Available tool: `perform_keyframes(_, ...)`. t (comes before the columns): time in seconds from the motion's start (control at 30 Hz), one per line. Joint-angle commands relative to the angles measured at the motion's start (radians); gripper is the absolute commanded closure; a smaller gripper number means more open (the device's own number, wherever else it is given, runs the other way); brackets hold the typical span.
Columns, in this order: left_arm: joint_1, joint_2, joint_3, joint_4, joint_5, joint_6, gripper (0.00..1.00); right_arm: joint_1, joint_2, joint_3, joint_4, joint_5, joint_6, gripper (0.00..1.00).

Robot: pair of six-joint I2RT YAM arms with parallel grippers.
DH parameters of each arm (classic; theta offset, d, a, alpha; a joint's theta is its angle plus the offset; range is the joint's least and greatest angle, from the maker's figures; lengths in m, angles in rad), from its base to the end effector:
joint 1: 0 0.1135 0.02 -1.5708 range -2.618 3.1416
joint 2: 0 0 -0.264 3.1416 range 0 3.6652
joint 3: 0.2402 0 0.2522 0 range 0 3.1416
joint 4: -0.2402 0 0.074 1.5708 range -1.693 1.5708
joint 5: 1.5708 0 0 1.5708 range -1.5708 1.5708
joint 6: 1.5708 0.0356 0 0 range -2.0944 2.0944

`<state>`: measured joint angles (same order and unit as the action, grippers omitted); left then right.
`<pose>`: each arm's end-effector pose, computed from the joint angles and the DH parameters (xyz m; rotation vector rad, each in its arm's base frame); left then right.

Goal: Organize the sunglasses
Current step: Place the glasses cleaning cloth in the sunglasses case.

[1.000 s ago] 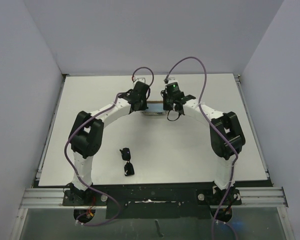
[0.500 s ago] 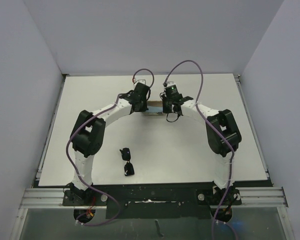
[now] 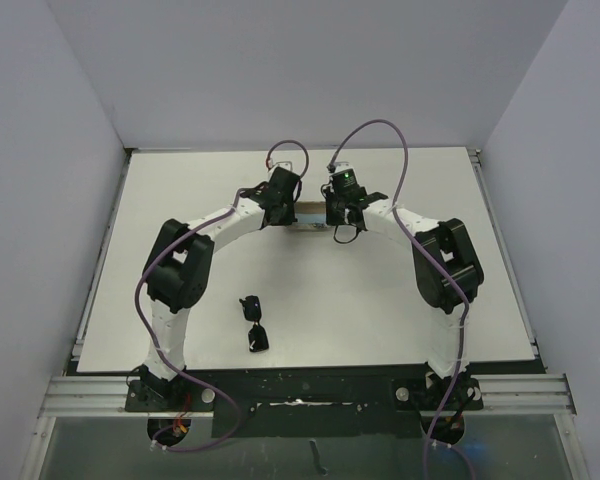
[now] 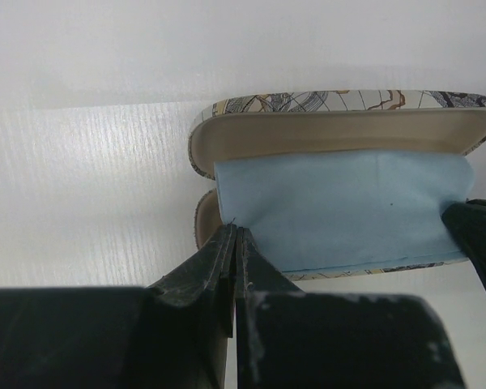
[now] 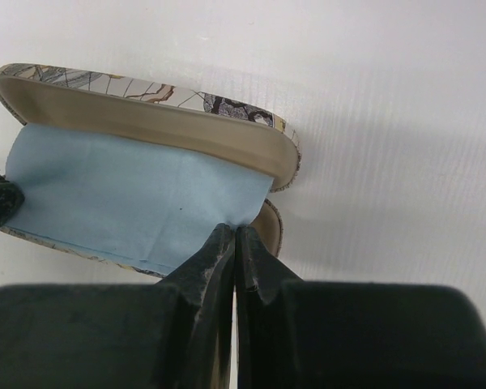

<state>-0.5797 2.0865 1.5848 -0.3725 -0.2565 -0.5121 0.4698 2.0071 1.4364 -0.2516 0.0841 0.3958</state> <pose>0.3926 -0.2463 0.1948 -0.0314 2.4152 -0.1889 0.3978 0.1986 0.1907 -0.0494 2.4110 0.3051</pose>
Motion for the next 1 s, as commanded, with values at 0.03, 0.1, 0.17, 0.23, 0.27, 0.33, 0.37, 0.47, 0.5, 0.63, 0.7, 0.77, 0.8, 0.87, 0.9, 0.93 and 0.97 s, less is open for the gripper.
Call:
perform_keyframes(0.03, 0.007, -0.007, 0.006, 0.045, 0.011, -0.003, 1.0, -0.006, -0.005, 0.008, 0.05, -0.015, -0.007, 1.0)
perform_keyframes(0.1, 0.006, -0.011, -0.007, 0.048, 0.01, -0.009, 1.0, -0.004, -0.006, 0.002, 0.053, -0.014, -0.005, 1.0)
perform_keyframes(0.17, 0.005, -0.015, -0.021, 0.051, 0.011, -0.014, 1.0, -0.002, -0.007, -0.007, 0.058, -0.015, -0.003, 1.0)
perform_keyframes(0.23, 0.003, -0.019, -0.033, 0.052, 0.011, -0.016, 1.0, 0.001, -0.01, -0.019, 0.062, -0.015, 0.0, 1.0)
perform_keyframes(0.27, 0.001, -0.021, -0.038, 0.053, 0.01, -0.018, 1.0, 0.003, -0.011, -0.024, 0.064, -0.014, 0.0, 1.0)
perform_keyframes(0.33, -0.002, -0.027, -0.049, 0.055, 0.009, -0.02, 1.0, 0.004, -0.014, -0.034, 0.069, -0.014, 0.001, 1.0)
perform_keyframes(0.37, -0.004, -0.029, -0.052, 0.056, 0.008, -0.021, 1.0, 0.007, -0.016, -0.038, 0.07, -0.014, 0.003, 1.0)
perform_keyframes(0.47, -0.008, -0.033, -0.066, 0.059, 0.007, -0.025, 1.0, 0.01, -0.021, -0.051, 0.074, -0.011, 0.005, 1.0)
perform_keyframes(0.5, -0.009, -0.035, -0.071, 0.062, 0.006, -0.025, 1.0, 0.009, -0.023, -0.058, 0.076, -0.01, 0.007, 1.0)
perform_keyframes(0.63, -0.017, -0.042, -0.089, 0.066, -0.001, -0.034, 1.0, 0.015, -0.027, -0.077, 0.087, -0.01, 0.01, 1.0)
perform_keyframes(0.7, -0.02, -0.044, -0.096, 0.068, -0.003, -0.037, 1.0, 0.017, -0.027, -0.084, 0.089, -0.009, 0.011, 1.0)
perform_keyframes(0.77, -0.023, -0.046, -0.102, 0.069, -0.005, -0.04, 1.0, 0.018, -0.028, -0.093, 0.093, -0.007, 0.011, 1.0)
perform_keyframes(0.8, -0.025, -0.046, -0.105, 0.07, -0.008, -0.042, 1.0, 0.018, -0.028, -0.097, 0.095, -0.007, 0.011, 1.0)
perform_keyframes(0.87, -0.028, -0.048, -0.111, 0.07, -0.013, -0.047, 1.0, 0.019, -0.03, -0.106, 0.099, -0.007, 0.013, 1.0)
perform_keyframes(0.9, -0.03, -0.049, -0.113, 0.071, -0.015, -0.048, 1.0, 0.02, -0.031, -0.111, 0.102, -0.006, 0.012, 1.0)
perform_keyframes(0.93, -0.031, -0.05, -0.116, 0.072, -0.017, -0.051, 1.0, 0.02, -0.031, -0.114, 0.103, -0.006, 0.012, 1.0)
perform_keyframes(0.97, -0.032, -0.049, -0.118, 0.073, -0.018, -0.053, 1.0, 0.021, -0.032, -0.115, 0.103, -0.006, 0.012, 1.0)
